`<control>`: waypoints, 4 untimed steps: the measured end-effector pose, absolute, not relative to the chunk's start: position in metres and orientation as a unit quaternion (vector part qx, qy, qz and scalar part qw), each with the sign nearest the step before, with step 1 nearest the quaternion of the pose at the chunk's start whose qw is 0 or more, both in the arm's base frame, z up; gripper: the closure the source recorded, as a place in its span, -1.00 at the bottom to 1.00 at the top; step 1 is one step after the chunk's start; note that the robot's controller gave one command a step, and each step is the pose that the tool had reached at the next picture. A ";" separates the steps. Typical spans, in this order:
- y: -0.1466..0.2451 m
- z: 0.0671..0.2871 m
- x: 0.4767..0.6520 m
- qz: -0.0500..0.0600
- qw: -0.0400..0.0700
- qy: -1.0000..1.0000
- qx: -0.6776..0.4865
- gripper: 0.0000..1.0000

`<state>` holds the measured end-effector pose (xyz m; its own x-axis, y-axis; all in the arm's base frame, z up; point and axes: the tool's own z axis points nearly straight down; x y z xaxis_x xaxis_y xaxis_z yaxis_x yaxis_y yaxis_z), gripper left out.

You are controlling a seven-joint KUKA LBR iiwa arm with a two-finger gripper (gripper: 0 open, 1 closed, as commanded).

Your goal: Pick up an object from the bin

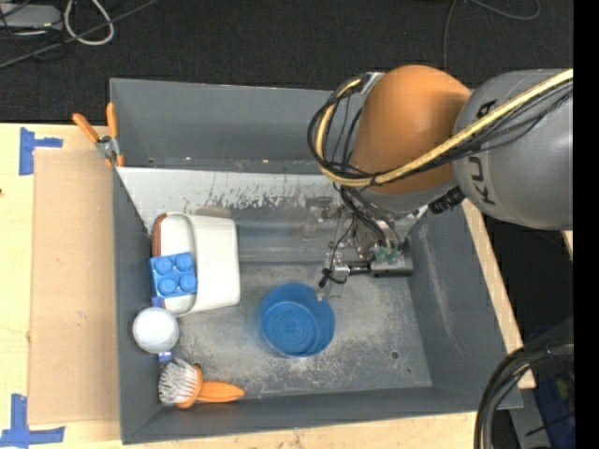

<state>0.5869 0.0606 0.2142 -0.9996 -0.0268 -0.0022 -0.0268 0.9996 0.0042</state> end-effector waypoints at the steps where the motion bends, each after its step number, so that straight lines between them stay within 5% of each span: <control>1: 0.052 0.207 0.589 0.001 -0.001 1.000 -0.003 -1.00; 2: 0.041 0.185 0.584 0.002 0.000 0.990 -0.143 -1.00; 3: 0.072 0.171 0.602 0.001 0.000 0.999 -0.039 -1.00; 4: 0.091 0.159 0.597 0.003 -0.001 0.999 0.043 -1.00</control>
Offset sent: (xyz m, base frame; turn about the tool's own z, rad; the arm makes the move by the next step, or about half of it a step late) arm -0.0115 -0.0347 -0.0582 -0.1435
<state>0.5968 0.0906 0.1588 -0.9964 0.0851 0.0029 0.0851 0.9964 0.0063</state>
